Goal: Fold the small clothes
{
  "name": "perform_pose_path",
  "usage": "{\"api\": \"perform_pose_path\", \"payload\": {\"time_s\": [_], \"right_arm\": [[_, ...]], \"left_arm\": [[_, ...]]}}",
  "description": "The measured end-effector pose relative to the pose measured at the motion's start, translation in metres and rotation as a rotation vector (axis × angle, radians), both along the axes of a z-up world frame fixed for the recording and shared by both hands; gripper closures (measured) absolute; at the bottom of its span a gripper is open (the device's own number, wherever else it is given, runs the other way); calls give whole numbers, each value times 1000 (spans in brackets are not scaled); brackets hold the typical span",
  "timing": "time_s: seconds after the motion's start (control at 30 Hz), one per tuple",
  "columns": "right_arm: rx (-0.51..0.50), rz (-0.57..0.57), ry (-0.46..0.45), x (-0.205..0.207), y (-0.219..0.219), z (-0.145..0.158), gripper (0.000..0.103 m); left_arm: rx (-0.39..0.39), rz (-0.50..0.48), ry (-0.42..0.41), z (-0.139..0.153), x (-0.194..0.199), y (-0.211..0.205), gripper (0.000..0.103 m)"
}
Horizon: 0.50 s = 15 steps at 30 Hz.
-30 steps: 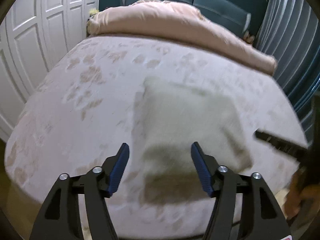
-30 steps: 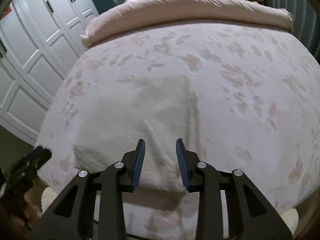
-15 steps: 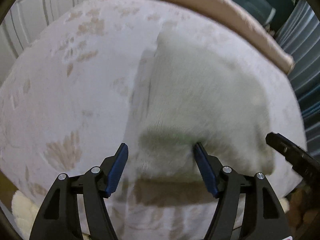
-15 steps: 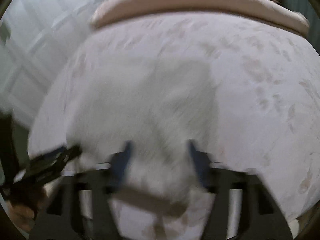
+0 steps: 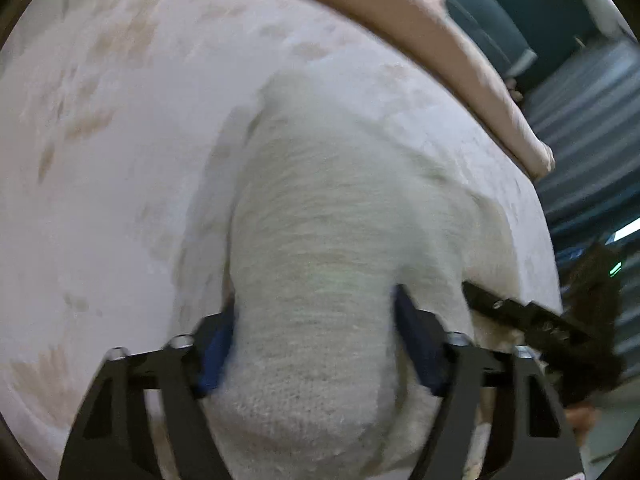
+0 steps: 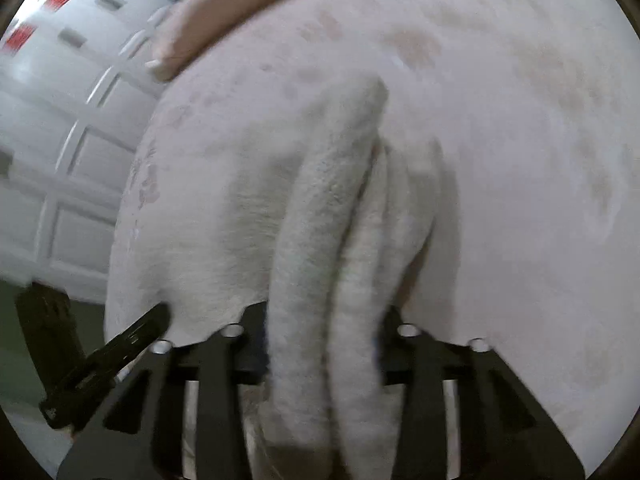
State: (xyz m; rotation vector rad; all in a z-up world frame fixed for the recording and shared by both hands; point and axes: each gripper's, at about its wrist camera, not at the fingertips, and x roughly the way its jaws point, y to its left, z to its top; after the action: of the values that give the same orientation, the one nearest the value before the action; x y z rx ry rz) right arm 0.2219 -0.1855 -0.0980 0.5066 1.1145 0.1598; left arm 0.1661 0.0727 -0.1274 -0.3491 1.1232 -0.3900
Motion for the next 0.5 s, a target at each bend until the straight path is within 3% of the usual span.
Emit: {"api": "perform_pose_path", "payload": {"time_s": [0.03,0.1,0.17,0.23,0.27,0.3,0.33,0.37,0.43,0.5], "right_arm": [[-7,11,-49,-1,1,15,73],[-4,4,-137,-6,-5,47,73],[-59,-17,-192,-11,-14,64,72],[-98,-47,-171,-9,-26,53,68],[-120,-62,-131,-6,-34,38,66],[-154,-80,-37,0,-41,9,64],[-198,-101,53,3,-49,-14,59],[-199,-125,77,-1,-55,-27,58],[-126,-179,20,-17,-64,-7,60],[-184,-198,-52,-33,-56,25,60]], "left_arm": [[4,-13,-35,10,-1,-5,52],[-18,-39,-111,34,-4,-12,56],[12,-63,-189,52,-7,-24,58],[105,-84,-219,50,-6,-38,58],[164,-98,-216,42,-5,-47,58],[245,-116,-188,25,-2,-57,55],[264,-130,-160,12,-3,-58,50],[243,-137,-144,5,-8,-58,50],[260,-105,-164,15,-20,-56,51],[289,-98,-186,30,-28,-56,52]]}}
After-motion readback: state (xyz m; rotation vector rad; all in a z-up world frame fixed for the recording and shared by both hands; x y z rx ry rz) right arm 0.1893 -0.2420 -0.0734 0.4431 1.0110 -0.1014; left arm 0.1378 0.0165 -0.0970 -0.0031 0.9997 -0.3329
